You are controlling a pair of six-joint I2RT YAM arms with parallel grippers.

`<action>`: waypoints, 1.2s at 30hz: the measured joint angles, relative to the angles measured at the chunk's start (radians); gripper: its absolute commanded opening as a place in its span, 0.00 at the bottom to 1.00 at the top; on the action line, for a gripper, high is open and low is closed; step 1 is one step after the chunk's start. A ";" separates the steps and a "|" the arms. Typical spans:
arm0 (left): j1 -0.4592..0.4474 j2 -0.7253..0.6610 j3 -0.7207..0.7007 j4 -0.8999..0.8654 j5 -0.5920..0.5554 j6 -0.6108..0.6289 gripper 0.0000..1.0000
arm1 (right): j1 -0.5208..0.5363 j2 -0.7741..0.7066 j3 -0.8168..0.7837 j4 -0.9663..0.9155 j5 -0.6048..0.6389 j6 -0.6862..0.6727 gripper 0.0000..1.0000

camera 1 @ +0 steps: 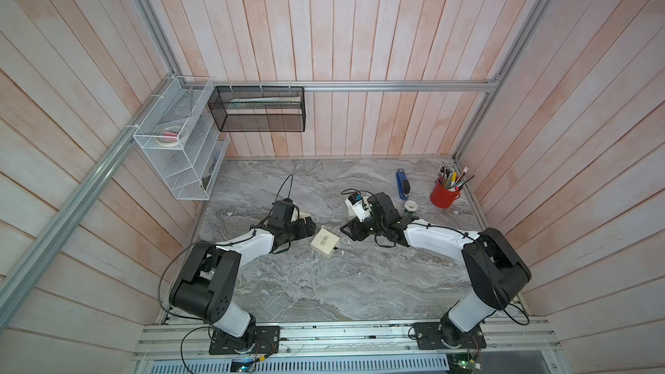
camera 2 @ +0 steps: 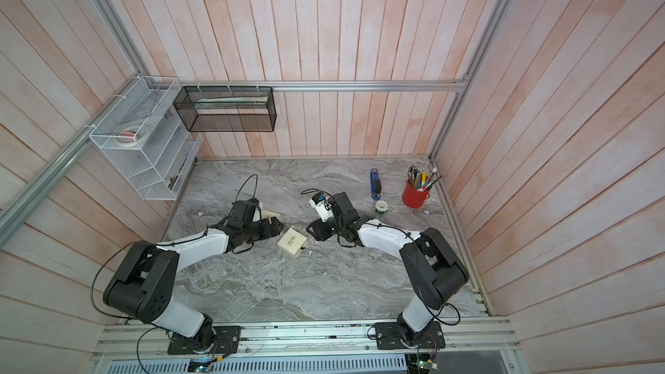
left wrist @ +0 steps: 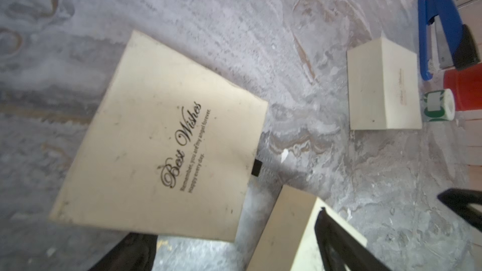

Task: Place the earrings into the drawer-style jewelry box
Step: Adjust the jewelry box at the center of the board.

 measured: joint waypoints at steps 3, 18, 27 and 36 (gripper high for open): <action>0.000 0.057 0.054 0.013 0.009 0.021 0.94 | 0.000 -0.005 -0.017 0.009 0.003 0.005 0.59; -0.004 -0.018 0.023 0.001 0.176 0.128 0.73 | 0.025 -0.012 -0.088 -0.034 -0.126 -0.057 0.51; -0.037 0.031 0.025 -0.047 0.220 0.172 0.59 | 0.070 0.119 -0.036 -0.080 -0.154 -0.099 0.49; -0.037 0.068 0.042 -0.064 0.234 0.189 0.45 | 0.071 0.168 0.006 -0.083 -0.154 -0.106 0.45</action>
